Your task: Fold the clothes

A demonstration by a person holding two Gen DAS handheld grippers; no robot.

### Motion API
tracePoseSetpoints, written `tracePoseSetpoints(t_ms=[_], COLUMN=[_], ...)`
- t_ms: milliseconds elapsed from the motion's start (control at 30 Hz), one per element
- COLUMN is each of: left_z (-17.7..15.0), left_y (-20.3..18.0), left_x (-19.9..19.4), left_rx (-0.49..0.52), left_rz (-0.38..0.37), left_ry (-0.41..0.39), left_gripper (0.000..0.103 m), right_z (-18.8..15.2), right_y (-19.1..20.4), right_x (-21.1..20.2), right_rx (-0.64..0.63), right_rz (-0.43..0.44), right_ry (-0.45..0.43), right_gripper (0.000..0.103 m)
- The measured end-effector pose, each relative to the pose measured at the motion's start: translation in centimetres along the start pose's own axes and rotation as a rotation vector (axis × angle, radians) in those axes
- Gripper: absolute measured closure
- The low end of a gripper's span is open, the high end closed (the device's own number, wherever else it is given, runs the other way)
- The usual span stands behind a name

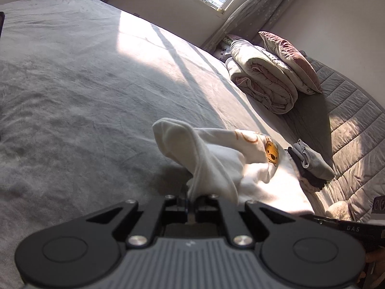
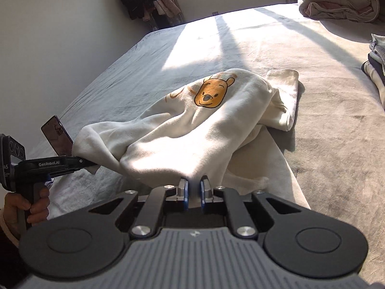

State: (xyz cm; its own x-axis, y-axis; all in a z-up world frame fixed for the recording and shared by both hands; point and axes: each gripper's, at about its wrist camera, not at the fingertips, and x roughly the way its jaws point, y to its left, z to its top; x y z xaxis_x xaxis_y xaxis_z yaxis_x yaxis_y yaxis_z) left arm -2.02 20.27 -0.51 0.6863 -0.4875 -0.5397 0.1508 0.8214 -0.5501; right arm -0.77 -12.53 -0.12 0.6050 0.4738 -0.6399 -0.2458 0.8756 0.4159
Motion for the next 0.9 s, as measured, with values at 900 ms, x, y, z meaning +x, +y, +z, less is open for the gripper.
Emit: tracePoseSetpoints(t_ms=[900], left_z=[1.4], left_y=[5.1], left_x=[0.7], left_rx=[-0.114], left_rz=[0.273], left_ry=[0.016], left_gripper=[0.097], right_z=[8.8], right_y=[2.1], right_x=[6.9], right_rx=[0.058], right_rz=[-0.098], right_ry=[-0.021], right_gripper=[0.09])
